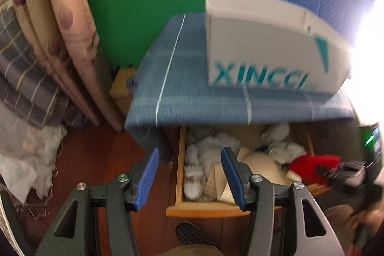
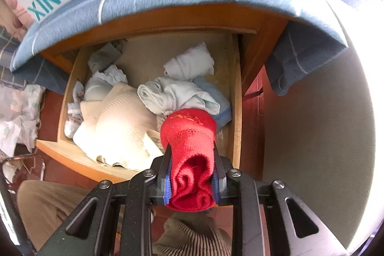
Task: Take underwear out of drawer
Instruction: 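Lift the red sock with the right gripper and drop it into the white box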
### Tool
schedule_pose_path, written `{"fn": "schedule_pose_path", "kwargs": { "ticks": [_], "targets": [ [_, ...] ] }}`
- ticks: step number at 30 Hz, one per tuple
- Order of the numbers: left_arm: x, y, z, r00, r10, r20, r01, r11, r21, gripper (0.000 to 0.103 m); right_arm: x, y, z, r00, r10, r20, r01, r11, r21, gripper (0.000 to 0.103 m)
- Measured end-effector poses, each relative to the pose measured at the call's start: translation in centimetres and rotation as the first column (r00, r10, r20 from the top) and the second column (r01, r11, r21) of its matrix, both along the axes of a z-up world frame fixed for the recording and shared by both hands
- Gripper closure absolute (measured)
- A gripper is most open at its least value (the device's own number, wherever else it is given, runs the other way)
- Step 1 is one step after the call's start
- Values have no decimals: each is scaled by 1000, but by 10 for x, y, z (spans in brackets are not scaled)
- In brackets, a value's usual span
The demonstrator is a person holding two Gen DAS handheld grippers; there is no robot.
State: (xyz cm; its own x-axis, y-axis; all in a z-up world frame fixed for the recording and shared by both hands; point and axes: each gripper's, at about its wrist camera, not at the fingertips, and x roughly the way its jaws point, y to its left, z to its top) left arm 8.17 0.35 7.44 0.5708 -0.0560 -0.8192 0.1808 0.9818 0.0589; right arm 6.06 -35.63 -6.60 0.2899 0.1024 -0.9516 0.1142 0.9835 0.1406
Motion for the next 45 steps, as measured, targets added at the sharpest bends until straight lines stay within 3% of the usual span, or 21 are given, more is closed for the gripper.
{"fn": "schedule_pose_path", "kwargs": {
  "ticks": [9,21,30,39,45],
  "targets": [
    [-20,4,-72,999,28,-43,-27,999,30,48,-5,-5,31,1000,-15,16,15,1000,1,80],
    [-23,16,-88,997,67,-42,-68,997,-31,48,-12,9,75,998,21,64,-21,1000,-4,81],
    [-23,13,-90,997,60,-53,-61,998,-24,48,-22,18,163,983,56,176,-65,997,46,81],
    [-22,16,-90,996,65,-61,-68,997,-43,48,3,20,270,935,65,350,-69,998,-1,81],
    [-22,18,-90,995,73,-64,-77,995,-61,48,49,18,293,920,34,389,-18,999,-43,81]
  ]
}}
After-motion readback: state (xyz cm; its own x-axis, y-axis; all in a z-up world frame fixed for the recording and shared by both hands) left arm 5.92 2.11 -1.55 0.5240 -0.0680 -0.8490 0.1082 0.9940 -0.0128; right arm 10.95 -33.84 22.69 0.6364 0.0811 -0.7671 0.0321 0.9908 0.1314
